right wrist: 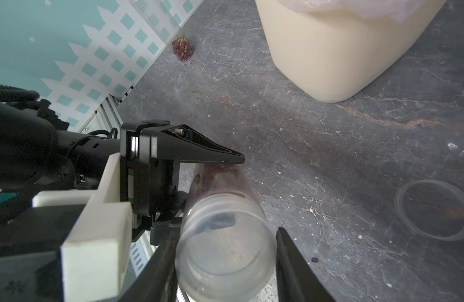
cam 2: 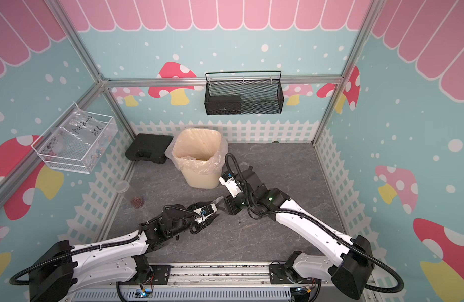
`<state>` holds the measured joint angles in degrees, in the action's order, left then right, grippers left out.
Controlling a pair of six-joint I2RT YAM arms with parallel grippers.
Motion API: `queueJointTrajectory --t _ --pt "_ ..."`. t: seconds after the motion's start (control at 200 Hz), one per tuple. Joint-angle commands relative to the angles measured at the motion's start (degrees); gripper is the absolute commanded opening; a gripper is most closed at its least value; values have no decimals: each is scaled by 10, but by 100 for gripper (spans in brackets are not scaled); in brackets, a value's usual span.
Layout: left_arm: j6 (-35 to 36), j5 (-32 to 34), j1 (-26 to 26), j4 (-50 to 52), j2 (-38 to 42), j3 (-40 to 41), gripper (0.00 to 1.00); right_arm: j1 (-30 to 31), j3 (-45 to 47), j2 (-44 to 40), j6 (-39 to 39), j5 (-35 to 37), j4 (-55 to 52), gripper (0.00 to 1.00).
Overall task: Empty the moldy dried flower tea in the jars
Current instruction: Unscrew the lid from the jar.
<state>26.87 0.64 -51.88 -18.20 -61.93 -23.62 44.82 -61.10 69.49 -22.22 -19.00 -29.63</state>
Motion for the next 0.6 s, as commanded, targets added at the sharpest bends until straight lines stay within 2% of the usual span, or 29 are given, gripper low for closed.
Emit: queueJointTrajectory --t 0.0,0.06,0.12,0.3,0.44,0.595 --pt "11 -11 -3 -23 3 -9 3 3 -21 6 42 -17 -9 36" --pt "13 -18 -4 -24 3 -7 3 3 -30 7 88 -10 -14 27" --pt "13 -33 -3 -24 4 -4 3 3 -41 6 174 3 -26 14" --pt "10 -124 -3 -24 7 7 3 3 -37 -15 529 75 -49 0" --pt "1 -170 -3 -19 8 12 3 4 -27 -32 735 122 -40 0" --pt "-2 -184 -2 -15 -5 12 4 3 -51 -25 806 134 -39 0"
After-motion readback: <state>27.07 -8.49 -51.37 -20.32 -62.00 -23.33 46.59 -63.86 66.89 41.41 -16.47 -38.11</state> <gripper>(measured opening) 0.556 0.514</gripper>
